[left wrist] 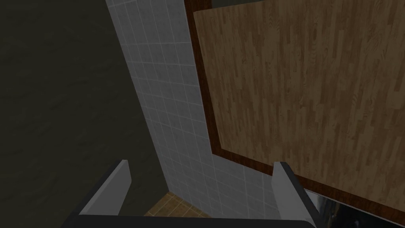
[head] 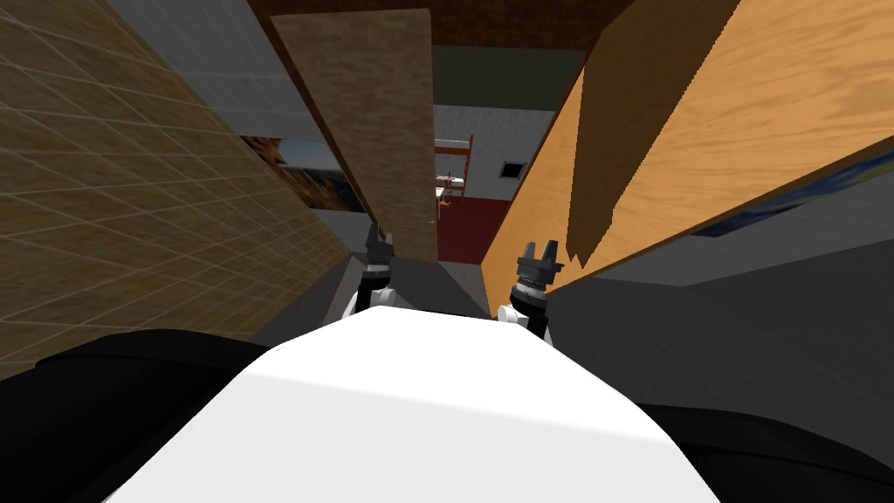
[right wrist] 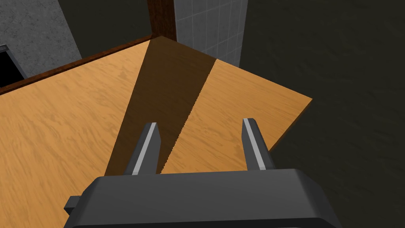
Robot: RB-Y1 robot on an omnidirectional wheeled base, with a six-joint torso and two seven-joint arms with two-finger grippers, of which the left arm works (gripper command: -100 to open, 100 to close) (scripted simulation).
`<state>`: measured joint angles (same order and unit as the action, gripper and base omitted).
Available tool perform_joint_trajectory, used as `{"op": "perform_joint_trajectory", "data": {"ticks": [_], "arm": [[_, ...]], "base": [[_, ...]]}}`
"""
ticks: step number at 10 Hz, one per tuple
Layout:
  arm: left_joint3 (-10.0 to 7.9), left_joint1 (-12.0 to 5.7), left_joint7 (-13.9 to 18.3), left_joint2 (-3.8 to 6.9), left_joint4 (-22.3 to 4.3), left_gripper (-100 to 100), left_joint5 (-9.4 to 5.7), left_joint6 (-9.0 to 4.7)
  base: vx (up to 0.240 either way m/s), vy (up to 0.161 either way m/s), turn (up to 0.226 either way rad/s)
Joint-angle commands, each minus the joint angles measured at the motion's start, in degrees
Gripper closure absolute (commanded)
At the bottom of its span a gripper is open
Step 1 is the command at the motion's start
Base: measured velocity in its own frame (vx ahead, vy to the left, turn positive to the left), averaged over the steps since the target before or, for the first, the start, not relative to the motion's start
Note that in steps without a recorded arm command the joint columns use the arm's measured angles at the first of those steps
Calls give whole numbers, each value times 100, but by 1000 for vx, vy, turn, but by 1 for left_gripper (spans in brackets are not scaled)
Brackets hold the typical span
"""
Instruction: Pull the door open
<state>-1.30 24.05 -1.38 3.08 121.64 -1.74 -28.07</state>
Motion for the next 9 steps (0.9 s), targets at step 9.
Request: {"op": "perform_joint_trajectory", "data": {"ticks": [9], "arm": [[-180, -146, 251, 251, -1252, -100, -87, -382]], "base": [[107, -2, -58]]}}
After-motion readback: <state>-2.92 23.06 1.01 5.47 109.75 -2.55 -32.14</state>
